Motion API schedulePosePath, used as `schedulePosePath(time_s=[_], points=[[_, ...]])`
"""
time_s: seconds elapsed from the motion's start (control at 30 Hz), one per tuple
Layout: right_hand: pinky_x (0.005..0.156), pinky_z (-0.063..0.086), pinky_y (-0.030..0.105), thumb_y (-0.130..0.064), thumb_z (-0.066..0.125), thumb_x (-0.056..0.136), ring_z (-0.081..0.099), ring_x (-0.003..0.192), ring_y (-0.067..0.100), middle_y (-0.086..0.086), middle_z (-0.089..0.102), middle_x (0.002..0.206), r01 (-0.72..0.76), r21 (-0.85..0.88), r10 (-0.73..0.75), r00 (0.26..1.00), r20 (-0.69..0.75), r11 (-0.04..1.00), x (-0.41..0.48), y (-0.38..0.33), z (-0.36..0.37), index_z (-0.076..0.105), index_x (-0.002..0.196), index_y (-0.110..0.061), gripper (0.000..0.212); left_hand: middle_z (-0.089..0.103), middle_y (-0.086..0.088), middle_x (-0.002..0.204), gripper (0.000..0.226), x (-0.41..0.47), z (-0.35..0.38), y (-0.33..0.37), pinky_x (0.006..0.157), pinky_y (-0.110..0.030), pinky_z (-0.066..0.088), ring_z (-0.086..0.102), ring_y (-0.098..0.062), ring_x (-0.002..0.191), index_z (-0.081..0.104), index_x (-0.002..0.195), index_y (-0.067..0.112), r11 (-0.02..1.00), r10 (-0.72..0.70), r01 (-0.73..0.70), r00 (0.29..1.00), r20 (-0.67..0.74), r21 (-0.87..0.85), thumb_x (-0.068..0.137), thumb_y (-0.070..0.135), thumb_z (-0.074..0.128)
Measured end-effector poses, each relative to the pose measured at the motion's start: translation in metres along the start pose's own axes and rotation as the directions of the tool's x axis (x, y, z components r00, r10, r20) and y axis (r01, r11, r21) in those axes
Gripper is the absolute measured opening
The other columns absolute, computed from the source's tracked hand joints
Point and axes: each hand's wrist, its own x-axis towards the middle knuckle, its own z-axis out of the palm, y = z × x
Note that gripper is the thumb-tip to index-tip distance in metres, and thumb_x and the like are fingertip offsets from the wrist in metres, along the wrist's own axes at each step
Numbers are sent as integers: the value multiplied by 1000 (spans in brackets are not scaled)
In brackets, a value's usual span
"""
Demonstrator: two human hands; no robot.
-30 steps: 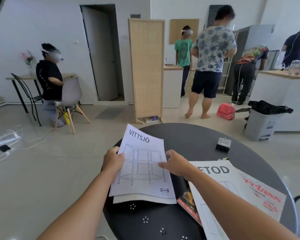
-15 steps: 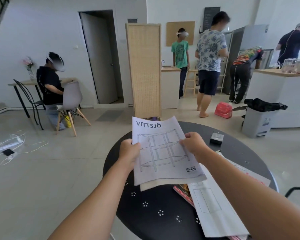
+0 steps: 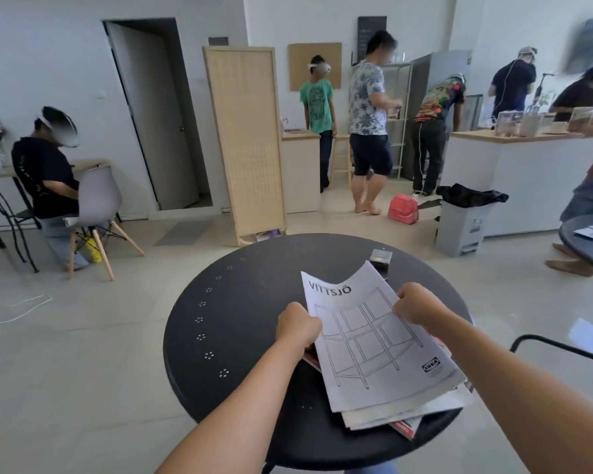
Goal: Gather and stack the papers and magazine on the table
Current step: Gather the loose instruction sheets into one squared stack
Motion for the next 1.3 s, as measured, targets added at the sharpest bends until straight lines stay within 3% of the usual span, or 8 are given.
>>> schedulePosePath(time_s=[0.17,0.27,0.37,0.5,0.67,0.87,1.0,1.3], points=[[70,41,29,-20,75,80,52,88,25,9,61,97,1,-144,4,1000,31,990,-1,13,-3,56,108,-7,36,57,2,72,13,-6,13,13,52,-23,36,49,-19,67,55,74,11,989,13,-23,997,76,144,82,5,46],[72,42,31,-24,80,77,52,89,26,10,63,104,23,-221,-13,999,46,975,2,15,3,53,107,-7,44,70,-3,96,25,-1,19,18,63,-26,45,59,-21,80,67,97,9,998,-8,2,995,101,65,81,6,47],[70,43,31,-23,82,75,55,88,27,6,59,94,33,-221,-28,999,30,975,6,16,7,50,96,-10,40,68,-4,96,13,2,19,22,73,-31,51,65,-24,92,61,87,13,992,-60,72,991,121,-100,86,3,53],[67,44,32,-25,83,73,58,86,27,8,63,95,38,-202,-33,999,29,979,9,20,7,52,93,-10,41,66,-9,87,7,9,21,22,60,-25,46,59,-19,70,57,81,1,953,-116,142,987,111,-269,87,-1,58],[75,44,32,-24,83,75,53,94,26,12,62,119,25,-169,-13,997,69,985,10,21,4,51,120,-6,58,69,-12,102,24,12,32,27,74,-38,57,66,-29,88,61,101,0,977,-14,41,991,130,-209,85,-5,44],[88,52,41,-26,88,71,56,115,30,13,50,135,-34,440,-29,990,136,898,12,15,-1,26,143,-8,97,73,-7,106,33,13,-1,29,81,-41,61,70,-24,96,65,113,12,919,180,-142,981,71,-367,89,-7,53],[86,57,47,-14,84,75,70,101,30,13,67,121,34,781,-265,949,171,624,12,-14,-2,44,131,-5,69,73,-7,107,30,14,-45,25,83,-41,59,72,-22,98,63,114,15,822,281,-241,960,-1,-516,93,-6,57],[87,58,45,-8,63,94,72,96,29,14,74,110,302,833,-468,882,-60,463,-3,-122,27,64,116,-5,22,72,0,98,24,29,-139,10,74,-31,56,70,-18,92,64,100,19,803,293,-386,919,-263,-454,93,-4,60]])
